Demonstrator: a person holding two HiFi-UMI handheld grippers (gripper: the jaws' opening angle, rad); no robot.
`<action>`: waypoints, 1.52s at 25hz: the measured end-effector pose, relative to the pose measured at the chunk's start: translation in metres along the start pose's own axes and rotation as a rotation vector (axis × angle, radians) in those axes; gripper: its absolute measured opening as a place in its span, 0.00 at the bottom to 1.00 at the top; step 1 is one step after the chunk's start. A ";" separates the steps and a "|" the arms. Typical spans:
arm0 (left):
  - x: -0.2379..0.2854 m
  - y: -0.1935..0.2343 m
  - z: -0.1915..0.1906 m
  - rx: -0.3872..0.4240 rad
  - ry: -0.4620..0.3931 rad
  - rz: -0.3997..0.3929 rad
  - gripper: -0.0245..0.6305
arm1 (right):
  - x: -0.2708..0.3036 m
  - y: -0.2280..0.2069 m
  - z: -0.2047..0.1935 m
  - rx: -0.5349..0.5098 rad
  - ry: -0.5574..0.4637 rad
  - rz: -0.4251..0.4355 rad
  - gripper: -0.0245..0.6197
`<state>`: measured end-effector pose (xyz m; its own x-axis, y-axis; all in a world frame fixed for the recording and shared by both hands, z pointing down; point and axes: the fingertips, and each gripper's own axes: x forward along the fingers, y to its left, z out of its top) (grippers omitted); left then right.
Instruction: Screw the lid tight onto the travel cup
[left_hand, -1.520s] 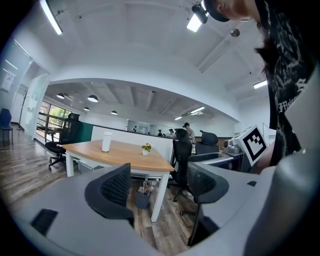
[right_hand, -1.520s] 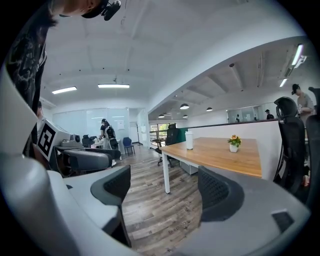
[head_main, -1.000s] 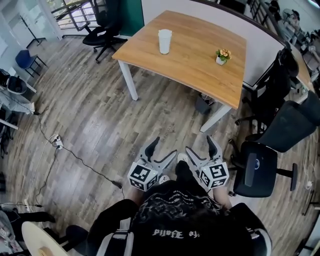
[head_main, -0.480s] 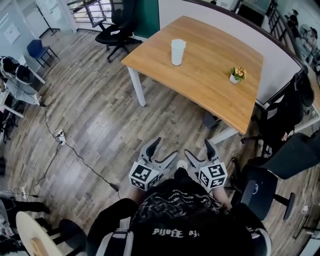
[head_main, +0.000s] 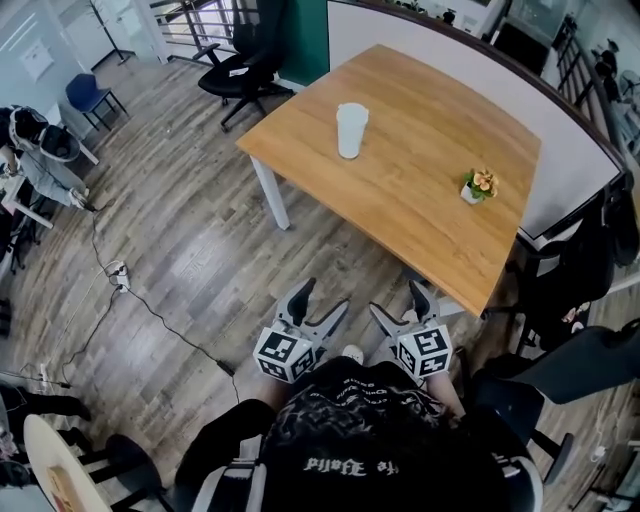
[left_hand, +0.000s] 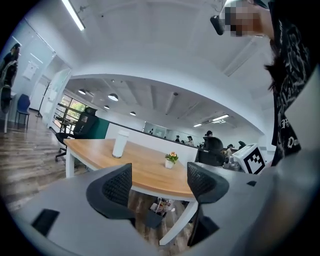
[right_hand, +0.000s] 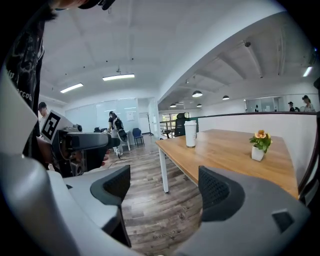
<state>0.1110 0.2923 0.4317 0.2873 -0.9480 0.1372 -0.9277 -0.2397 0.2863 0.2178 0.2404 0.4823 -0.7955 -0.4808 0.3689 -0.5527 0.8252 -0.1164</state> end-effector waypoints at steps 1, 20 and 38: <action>0.010 0.002 0.002 0.002 -0.006 0.014 0.58 | 0.003 -0.009 0.001 -0.006 0.004 0.003 0.68; 0.103 0.056 0.003 0.050 0.051 0.075 0.58 | 0.062 -0.077 0.011 0.087 -0.008 0.029 0.66; 0.227 0.203 0.060 0.076 0.112 -0.066 0.58 | 0.204 -0.145 0.088 0.105 -0.026 -0.190 0.66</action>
<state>-0.0269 0.0158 0.4640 0.3688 -0.9014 0.2267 -0.9201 -0.3195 0.2264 0.1135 -0.0039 0.4935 -0.6797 -0.6338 0.3692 -0.7154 0.6841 -0.1426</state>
